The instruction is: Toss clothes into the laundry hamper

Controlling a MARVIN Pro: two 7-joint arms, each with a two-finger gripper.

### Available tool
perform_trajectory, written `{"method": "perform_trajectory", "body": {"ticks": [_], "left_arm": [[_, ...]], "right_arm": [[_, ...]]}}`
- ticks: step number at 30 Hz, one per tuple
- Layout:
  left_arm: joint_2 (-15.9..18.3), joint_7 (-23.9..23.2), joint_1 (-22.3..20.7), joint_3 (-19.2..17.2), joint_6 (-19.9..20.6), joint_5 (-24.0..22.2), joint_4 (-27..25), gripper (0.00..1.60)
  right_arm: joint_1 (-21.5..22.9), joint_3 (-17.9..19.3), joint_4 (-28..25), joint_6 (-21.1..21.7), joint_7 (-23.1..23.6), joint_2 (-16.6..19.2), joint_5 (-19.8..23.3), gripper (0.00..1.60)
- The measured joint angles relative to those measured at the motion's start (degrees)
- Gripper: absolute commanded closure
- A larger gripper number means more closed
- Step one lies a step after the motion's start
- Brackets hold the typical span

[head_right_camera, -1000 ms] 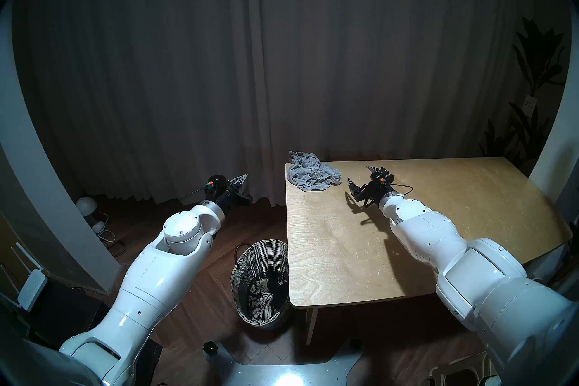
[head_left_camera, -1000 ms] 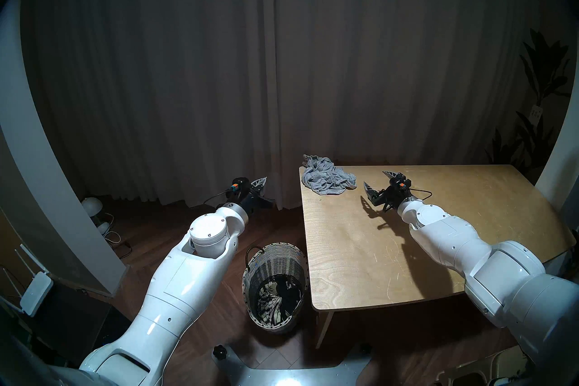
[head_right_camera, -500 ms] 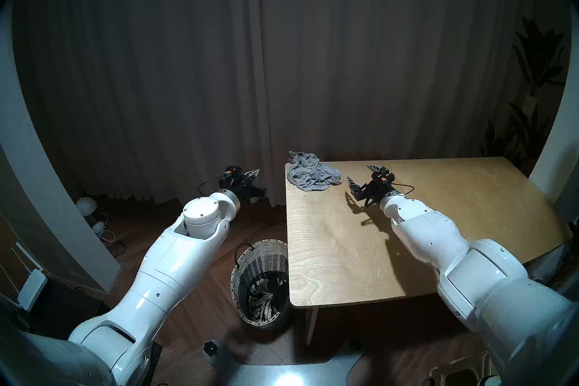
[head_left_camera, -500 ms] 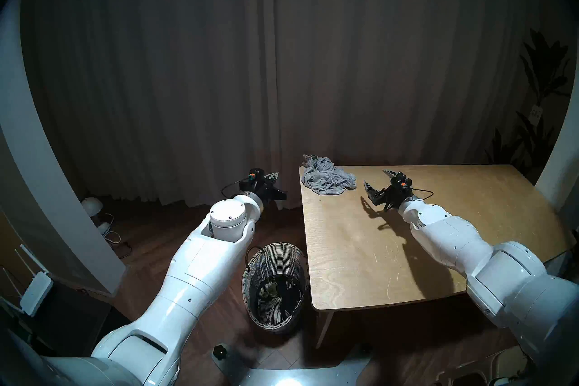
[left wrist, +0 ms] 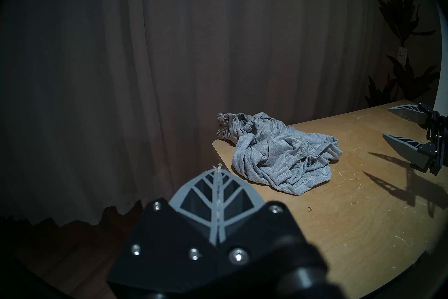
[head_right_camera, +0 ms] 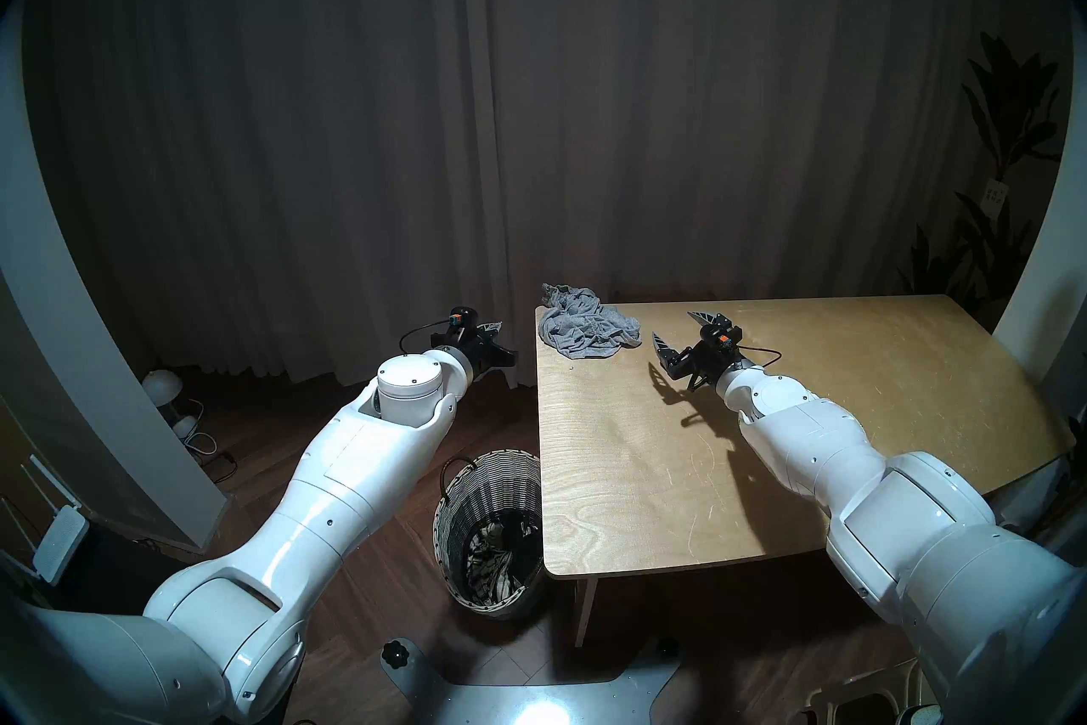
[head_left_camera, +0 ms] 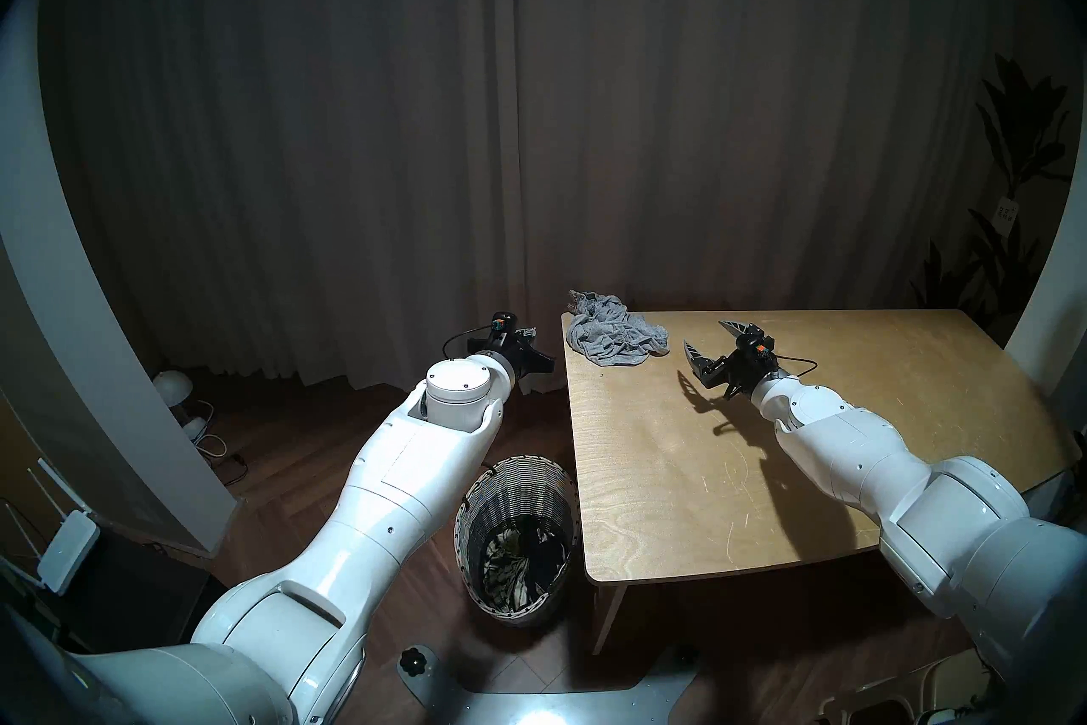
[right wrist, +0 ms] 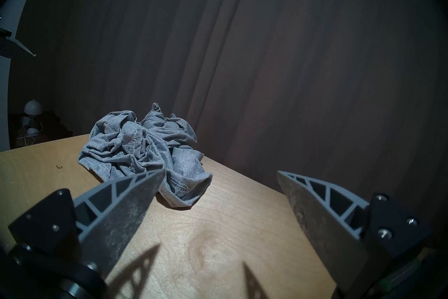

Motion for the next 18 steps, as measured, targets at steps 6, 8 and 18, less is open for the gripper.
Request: {"method": "perform_trajectory", "body": {"ticks": [6,8,18], "left_arm": [[-1.51,0.73,-2.54,1.0,1.41,0.9,3.6,1.6],[-1.94,0.9,-3.24,1.3,1.75,1.11,4.54,1.6],[-4.72,1.81,-7.34,3.08,3.7,2.45,9.89,0.0]], "right_arm": [[-0.23,0.33,-0.23,-0.29,0.89,0.47,0.37,0.0],[-0.28,0.4,-0.26,-0.35,1.12,0.61,0.47,0.0],[-0.89,0.9,-0.33,-0.63,2.49,1.52,1.09,0.0]]}}
